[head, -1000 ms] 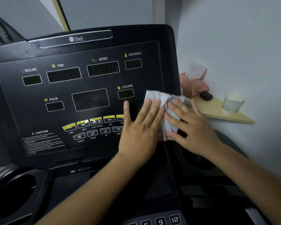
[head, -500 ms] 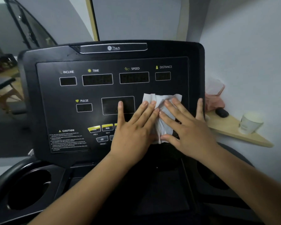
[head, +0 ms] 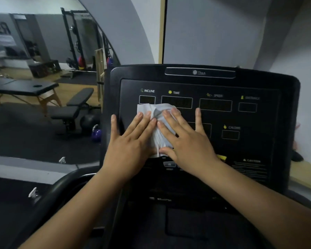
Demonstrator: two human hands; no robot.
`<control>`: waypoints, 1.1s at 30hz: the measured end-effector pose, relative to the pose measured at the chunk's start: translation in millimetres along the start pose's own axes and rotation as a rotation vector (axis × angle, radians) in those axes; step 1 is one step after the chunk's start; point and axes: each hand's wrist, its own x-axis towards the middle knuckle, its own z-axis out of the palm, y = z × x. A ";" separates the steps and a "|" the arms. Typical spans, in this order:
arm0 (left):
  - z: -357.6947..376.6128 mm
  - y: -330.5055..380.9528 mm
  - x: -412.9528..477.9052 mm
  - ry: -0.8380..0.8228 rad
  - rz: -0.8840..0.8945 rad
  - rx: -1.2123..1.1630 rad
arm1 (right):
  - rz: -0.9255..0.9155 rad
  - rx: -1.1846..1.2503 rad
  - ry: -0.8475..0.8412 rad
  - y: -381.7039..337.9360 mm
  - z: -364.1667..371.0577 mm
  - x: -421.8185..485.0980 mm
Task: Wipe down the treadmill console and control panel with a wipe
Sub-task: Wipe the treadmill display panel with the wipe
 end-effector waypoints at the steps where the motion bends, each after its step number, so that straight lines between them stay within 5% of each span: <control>1: 0.6 -10.8 -5.2 -0.002 -0.022 0.005 | -0.020 0.000 0.002 -9.1 -0.5 9.9; 9: -7.3 -84.1 -7.0 0.000 -0.069 -0.001 | -0.103 -0.047 -0.091 -46.4 -17.2 81.6; 16: -45.0 -116.8 66.7 0.014 0.061 0.034 | 0.014 -0.128 -0.063 -16.4 -40.4 127.0; 33: -51.7 73.0 162.2 0.111 0.392 0.054 | 0.335 -0.144 -0.093 136.2 -53.2 -11.2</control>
